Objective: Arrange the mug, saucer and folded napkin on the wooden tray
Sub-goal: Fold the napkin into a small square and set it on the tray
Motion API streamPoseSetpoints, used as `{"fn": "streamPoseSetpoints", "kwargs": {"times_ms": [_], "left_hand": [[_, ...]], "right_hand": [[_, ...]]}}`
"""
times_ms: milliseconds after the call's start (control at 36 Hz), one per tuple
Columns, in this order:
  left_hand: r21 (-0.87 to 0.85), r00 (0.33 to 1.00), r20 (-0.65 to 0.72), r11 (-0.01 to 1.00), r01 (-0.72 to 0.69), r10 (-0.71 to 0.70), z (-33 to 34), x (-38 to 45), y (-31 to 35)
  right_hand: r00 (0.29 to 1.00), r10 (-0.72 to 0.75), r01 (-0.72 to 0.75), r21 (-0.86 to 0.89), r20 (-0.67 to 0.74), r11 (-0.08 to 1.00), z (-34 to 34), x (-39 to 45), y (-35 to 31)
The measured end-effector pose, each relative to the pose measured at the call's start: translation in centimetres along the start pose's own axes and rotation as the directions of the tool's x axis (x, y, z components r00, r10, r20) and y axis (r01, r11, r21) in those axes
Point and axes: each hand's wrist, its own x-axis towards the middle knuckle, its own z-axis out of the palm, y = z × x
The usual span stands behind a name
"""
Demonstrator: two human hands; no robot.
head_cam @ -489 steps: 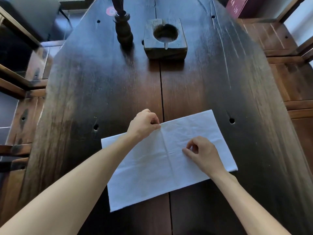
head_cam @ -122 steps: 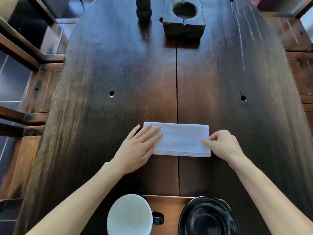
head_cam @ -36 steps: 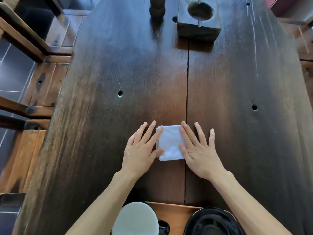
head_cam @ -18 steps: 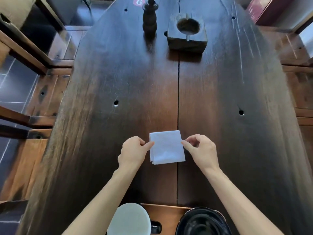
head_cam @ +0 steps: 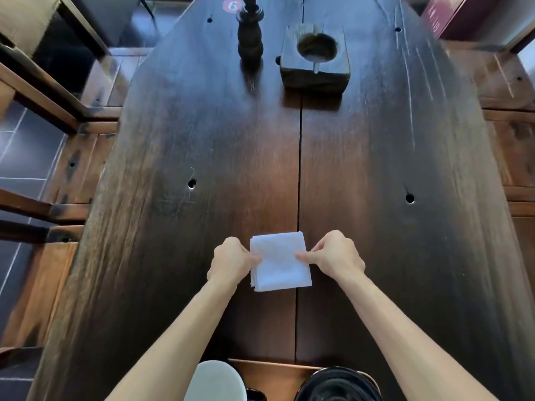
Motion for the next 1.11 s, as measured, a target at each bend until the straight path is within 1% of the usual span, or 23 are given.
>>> {"fn": "streamPoseSetpoints", "kwargs": {"times_ms": [83,194,389,500,583,667,861,972,1111], "left_hand": [[0.004,1.000,-0.019,1.000,-0.011,0.011,0.3,0.0,-0.1],[-0.022,0.999,-0.009,0.999,-0.040,0.040,0.4,0.4,-0.4],[-0.033,0.995,0.053,0.996,-0.085,0.087,-0.2,-0.1,-0.4],[-0.018,0.988,0.127,0.996,-0.092,0.093,-0.4,-0.7,-0.4],[-0.057,0.981,0.170,0.994,-0.090,0.098,-0.8,-1.3,-0.8],[-0.113,0.966,0.227,0.988,-0.104,0.128,-1.1,-2.0,-1.5],[-0.216,0.956,0.235,0.968,-0.126,0.177,-2.0,-4.8,-2.3],[-0.316,0.933,0.288,0.941,-0.119,0.214,-2.3,-6.7,-3.1],[-0.335,0.918,0.310,0.932,-0.138,0.247,-2.2,-9.6,-4.0]], "right_hand": [[1.000,-0.019,0.019,-0.007,-0.013,1.000,-0.2,0.3,0.1],[0.999,-0.036,0.037,0.014,-0.031,0.999,0.0,0.3,0.3],[0.992,-0.106,0.109,0.050,-0.065,0.993,1.1,-0.1,1.3],[0.983,-0.177,0.181,0.093,-0.054,0.979,1.1,-0.7,2.1],[0.979,-0.201,0.202,0.161,-0.028,0.966,0.8,-1.6,2.3],[0.977,-0.209,0.211,0.235,-0.034,0.949,0.4,-2.6,2.5],[0.963,-0.260,0.268,0.307,-0.068,0.913,-0.2,-5.6,3.4],[0.955,-0.283,0.296,0.368,-0.092,0.881,-1.0,-7.9,4.1],[0.959,-0.273,0.279,0.431,-0.076,0.858,-1.9,-11.0,5.5]]}}
